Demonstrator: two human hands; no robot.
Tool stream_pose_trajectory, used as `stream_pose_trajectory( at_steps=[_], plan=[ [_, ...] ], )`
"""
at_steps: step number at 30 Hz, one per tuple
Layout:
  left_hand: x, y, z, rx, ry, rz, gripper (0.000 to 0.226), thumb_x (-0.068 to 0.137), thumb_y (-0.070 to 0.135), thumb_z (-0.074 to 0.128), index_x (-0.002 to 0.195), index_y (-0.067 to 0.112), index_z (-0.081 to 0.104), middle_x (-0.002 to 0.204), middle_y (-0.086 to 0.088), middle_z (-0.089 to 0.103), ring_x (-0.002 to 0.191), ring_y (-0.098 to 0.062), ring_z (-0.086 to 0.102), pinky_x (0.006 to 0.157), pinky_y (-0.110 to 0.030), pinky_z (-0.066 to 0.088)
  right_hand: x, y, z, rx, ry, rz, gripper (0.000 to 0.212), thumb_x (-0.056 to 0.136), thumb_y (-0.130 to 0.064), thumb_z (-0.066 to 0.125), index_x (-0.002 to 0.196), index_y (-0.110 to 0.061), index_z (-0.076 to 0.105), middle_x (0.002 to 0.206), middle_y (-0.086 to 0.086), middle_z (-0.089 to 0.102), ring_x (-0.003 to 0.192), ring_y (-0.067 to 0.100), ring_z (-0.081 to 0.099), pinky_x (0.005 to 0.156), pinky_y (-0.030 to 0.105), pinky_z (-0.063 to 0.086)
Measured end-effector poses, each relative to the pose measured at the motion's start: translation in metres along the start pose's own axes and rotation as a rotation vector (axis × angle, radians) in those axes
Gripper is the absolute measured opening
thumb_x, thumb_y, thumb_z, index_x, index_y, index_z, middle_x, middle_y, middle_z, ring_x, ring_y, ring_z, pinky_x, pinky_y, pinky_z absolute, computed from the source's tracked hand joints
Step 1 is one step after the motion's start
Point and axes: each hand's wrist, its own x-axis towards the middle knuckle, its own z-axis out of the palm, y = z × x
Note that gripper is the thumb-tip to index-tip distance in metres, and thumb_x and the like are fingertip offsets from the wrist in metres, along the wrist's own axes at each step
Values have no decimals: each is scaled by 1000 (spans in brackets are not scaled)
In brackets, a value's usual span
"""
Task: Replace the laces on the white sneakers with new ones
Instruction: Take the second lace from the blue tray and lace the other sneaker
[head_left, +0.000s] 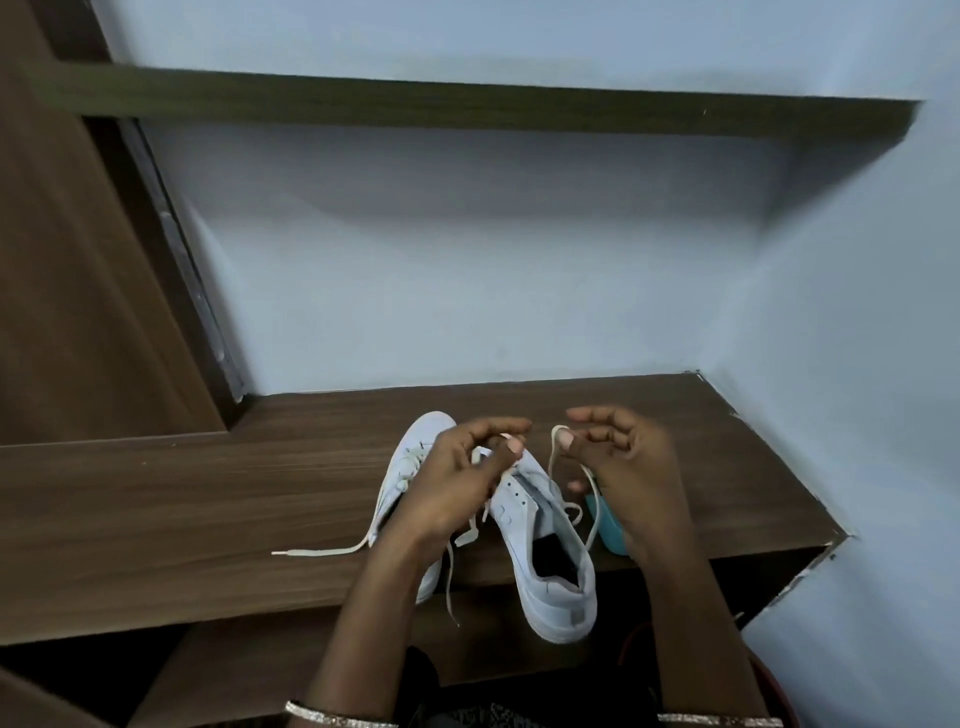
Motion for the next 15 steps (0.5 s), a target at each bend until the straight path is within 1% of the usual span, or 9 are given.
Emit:
stream_pose_trajectory(
  at_steps=[3,4,6,7,8,10,13,15],
  plan=[
    [-12,6,12,182,-78,84,21,95,24,66,115,27,71,92,9,69,55,9,54,56,-10,37,-19,-13,3,11,-53,0,16,84,-15,78,100,-16,73,88,11,75,72,22,68,51,25,48],
    [-17,12,15,239,-94,123,18,95,25,66,111,27,72,93,9,71,56,10,54,56,-11,37,-27,-22,4,17,-67,7,15,85,-15,77,99,-15,73,87,11,75,70,22,67,49,25,45],
    [-23,18,19,318,-90,183,10,95,27,65,95,26,75,89,8,73,64,8,58,64,-17,42,-40,-35,6,58,-91,39,14,87,-13,75,100,-11,72,81,13,74,61,21,64,45,23,42],
    [-24,19,19,339,-57,196,12,95,27,65,88,26,75,86,8,73,71,5,61,69,-22,45,-45,-41,6,90,-101,46,13,88,-12,74,100,-9,71,77,13,73,56,18,60,44,23,40],
    [-25,19,20,348,-7,188,13,95,27,66,86,25,75,82,8,72,76,2,62,72,-24,46,-50,-47,6,120,-103,52,12,89,-10,72,100,-6,70,73,13,71,51,16,56,42,22,39],
    [-29,21,19,362,105,169,11,93,25,68,87,20,76,77,10,70,75,1,61,70,-21,44,-59,-58,0,186,-98,82,13,90,-9,70,101,-3,70,70,11,68,49,12,52,41,19,39],
    [-32,17,14,428,210,103,13,91,22,68,82,21,76,74,15,68,73,4,59,65,-16,41,-69,-67,-16,322,-159,123,17,91,-8,65,106,-1,71,70,5,63,55,7,52,45,14,40],
    [-30,11,8,455,252,53,16,91,19,68,78,24,76,74,15,69,73,0,60,65,-20,40,-75,-71,-25,411,-192,135,19,93,-8,60,107,-2,71,73,4,64,60,6,56,50,12,44]
  ],
)
